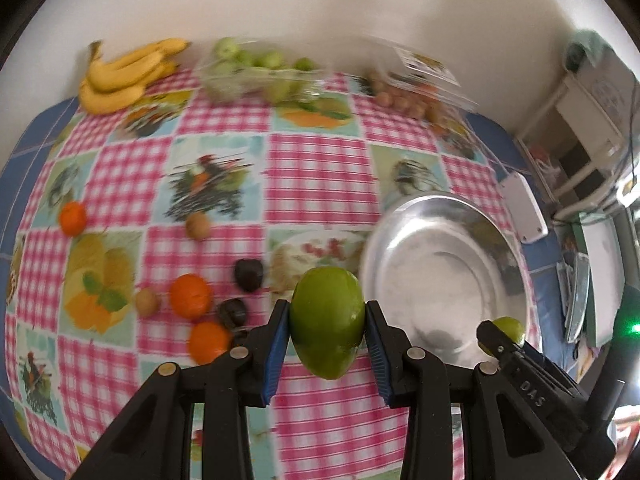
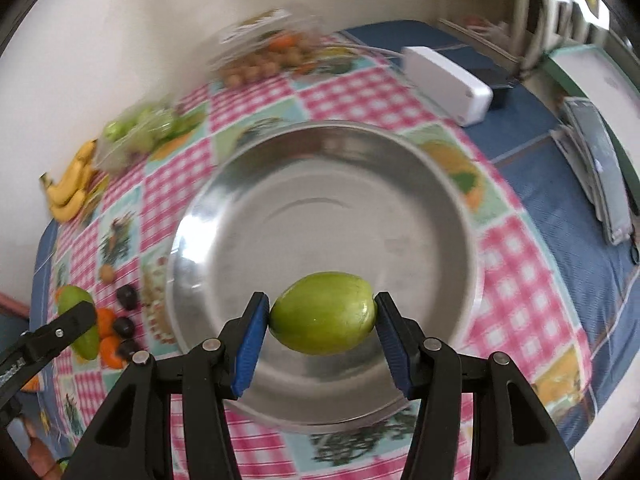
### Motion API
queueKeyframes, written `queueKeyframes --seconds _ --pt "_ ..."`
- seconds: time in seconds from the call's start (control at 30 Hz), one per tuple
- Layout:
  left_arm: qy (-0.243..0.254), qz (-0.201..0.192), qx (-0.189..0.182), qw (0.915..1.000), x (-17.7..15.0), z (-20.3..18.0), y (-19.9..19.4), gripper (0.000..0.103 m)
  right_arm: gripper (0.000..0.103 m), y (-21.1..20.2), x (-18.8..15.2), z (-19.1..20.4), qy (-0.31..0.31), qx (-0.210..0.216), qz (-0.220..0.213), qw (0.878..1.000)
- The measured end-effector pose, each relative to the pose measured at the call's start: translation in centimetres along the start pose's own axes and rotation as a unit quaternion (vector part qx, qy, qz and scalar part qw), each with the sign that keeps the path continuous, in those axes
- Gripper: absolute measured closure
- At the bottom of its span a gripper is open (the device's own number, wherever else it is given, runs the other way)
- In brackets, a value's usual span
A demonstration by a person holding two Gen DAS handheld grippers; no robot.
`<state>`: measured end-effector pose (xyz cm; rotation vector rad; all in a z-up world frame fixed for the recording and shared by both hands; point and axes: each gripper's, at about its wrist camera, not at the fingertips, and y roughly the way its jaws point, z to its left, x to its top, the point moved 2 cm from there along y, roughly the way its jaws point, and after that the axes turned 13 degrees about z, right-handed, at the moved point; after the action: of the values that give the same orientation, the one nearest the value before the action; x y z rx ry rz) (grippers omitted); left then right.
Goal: Organize fruits
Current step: 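Carry the green mango with the left tool while the right tool carries its fruit to the bowl, then open the left tool over the bowl while the right tool releases its fruit there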
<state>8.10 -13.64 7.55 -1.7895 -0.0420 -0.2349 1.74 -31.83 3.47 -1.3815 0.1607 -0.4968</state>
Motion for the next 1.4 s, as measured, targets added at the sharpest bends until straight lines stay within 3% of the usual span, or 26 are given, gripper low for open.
queueKeyframes --seconds 0.3,0.67,1.17,1.4 --pt "0.05 0.024 0.003 0.9985 0.2 -5.6 3.1 0.064 0.047 0.6 0.6 -2.1 0.016 -0.011 0.007 1.0" --pt "0.056 0.048 0.004 0.9973 0.5 -7.4 6.2 0.064 0.047 2.3 0.7 -3.0 0.023 -0.016 0.033 0.999" --pt "0.049 0.03 0.013 0.9983 0.6 -6.1 5.0 0.062 0.047 1.5 0.8 -2.5 0.015 -0.021 0.02 0.999" --pt "0.037 0.011 0.036 0.9986 0.1 -3.4 3.9 0.044 0.046 1.2 1.0 -2.1 0.004 -0.034 0.013 0.999"
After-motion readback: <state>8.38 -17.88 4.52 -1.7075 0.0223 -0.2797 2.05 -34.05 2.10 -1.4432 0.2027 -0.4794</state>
